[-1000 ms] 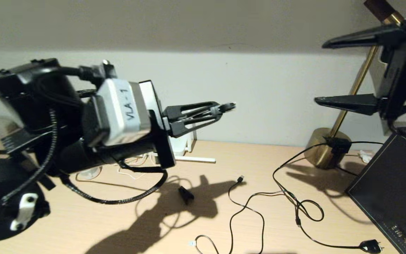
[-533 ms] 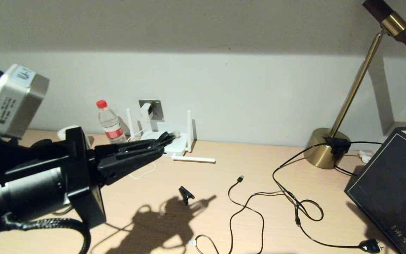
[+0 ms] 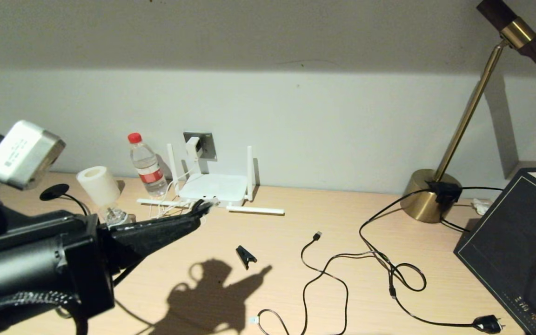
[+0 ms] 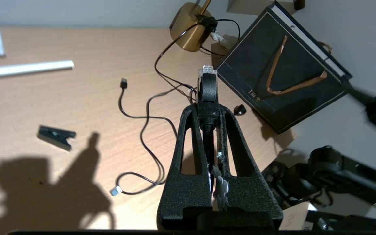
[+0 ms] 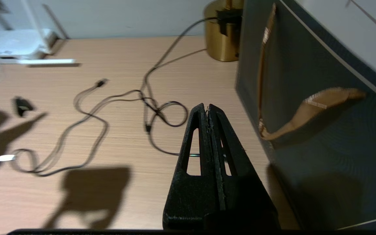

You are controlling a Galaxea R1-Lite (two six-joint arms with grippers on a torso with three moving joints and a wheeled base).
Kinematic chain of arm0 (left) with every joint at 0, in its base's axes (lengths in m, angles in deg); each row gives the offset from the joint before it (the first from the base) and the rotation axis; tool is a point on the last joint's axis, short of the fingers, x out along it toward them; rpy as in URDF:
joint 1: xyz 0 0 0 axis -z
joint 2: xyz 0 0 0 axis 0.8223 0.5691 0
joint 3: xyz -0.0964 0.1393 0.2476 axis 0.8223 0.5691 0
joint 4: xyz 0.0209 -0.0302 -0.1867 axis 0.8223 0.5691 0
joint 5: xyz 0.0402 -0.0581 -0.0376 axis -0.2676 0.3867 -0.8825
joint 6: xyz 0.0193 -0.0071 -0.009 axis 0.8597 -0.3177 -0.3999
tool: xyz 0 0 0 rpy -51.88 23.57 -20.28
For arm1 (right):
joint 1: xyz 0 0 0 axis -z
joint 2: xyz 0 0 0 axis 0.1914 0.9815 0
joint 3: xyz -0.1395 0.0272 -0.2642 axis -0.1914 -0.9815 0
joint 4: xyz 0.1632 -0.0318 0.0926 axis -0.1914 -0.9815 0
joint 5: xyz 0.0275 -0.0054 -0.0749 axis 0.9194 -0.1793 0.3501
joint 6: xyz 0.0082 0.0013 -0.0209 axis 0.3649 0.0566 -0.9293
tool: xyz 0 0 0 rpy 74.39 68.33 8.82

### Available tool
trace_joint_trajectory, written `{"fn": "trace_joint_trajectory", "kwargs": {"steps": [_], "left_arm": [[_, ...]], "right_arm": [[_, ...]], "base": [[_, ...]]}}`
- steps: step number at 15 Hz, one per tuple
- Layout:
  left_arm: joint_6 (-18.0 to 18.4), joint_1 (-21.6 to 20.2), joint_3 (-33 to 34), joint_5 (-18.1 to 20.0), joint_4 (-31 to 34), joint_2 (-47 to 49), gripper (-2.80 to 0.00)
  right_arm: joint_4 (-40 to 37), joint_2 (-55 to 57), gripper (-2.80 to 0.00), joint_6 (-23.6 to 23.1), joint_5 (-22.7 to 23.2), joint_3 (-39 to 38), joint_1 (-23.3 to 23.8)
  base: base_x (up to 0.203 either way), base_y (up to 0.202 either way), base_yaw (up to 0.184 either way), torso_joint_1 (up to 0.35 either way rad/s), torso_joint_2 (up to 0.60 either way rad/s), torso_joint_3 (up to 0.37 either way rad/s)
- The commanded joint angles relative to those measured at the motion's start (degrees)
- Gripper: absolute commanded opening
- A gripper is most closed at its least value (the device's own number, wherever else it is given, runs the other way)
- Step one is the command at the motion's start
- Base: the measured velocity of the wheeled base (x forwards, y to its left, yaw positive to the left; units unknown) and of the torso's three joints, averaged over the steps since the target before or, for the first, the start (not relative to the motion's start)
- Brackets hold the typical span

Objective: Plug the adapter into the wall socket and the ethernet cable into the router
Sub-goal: Align cable and router interface

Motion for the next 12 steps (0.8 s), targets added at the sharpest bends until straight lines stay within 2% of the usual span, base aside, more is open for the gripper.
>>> {"fn": "trace_joint_trajectory", "kwargs": {"steps": [1, 5, 6, 7, 8, 9, 11, 12], "left_arm": [[-2.14, -0.16, 0.67, -0.37, -0.35, 1.09, -2.8], [-1.71, 0.01, 4.76, -0.9, 0.14, -2.99, -2.8], [-1.72, -0.05, 5.3, -3.23, 0.03, -3.09, -2.8], [-1.73, -0.06, 5.5, -6.73, -0.19, -2.63, -2.8], [-1.73, -0.07, 5.48, -9.08, -0.25, -1.75, -2.8], [-1.72, -0.07, 5.36, -9.45, -0.26, -1.02, -2.8], [-1.96, -0.61, 6.23, -9.84, -0.21, -0.44, -2.8], [-1.7, -0.6, 7.16, -9.87, -0.33, -0.72, -2.8]], "right_arm": [[8.87, -3.67, -2.8, -1.85, -2.06, -9.56, 0.09], [22.19, -3.89, -2.8, -10.25, 0.27, -25.54, 0.04], [23.18, -3.9, -2.8, -10.7, 0.91, -28.4, 0.04], [22.97, -3.91, -2.8, -10.71, 1.23, -29.44, 0.08], [21.21, -3.91, -2.8, -11.6, -1.19, -28.52, 0.16], [19.87, -3.91, -2.8, -13.1, -5.62, -27.74, 0.19], [19.58, -3.94, -2.8, -13.27, -6.61, -27.43, 0.95], [19.56, -4.37, -2.8, -14.01, -6.43, -27.43, 3.75]], "base": [[0.0, 0.0, 0.0, 0.0, 0.0, 0.0], [0.0, 0.0, 0.0, 0.0, 0.0, 0.0], [0.0, 0.0, 0.0, 0.0, 0.0, 0.0], [0.0, 0.0, 0.0, 0.0, 0.0, 0.0], [0.0, 0.0, 0.0, 0.0, 0.0, 0.0], [0.0, 0.0, 0.0, 0.0, 0.0, 0.0], [0.0, 0.0, 0.0, 0.0, 0.0, 0.0], [0.0, 0.0, 0.0, 0.0, 0.0, 0.0]]}}
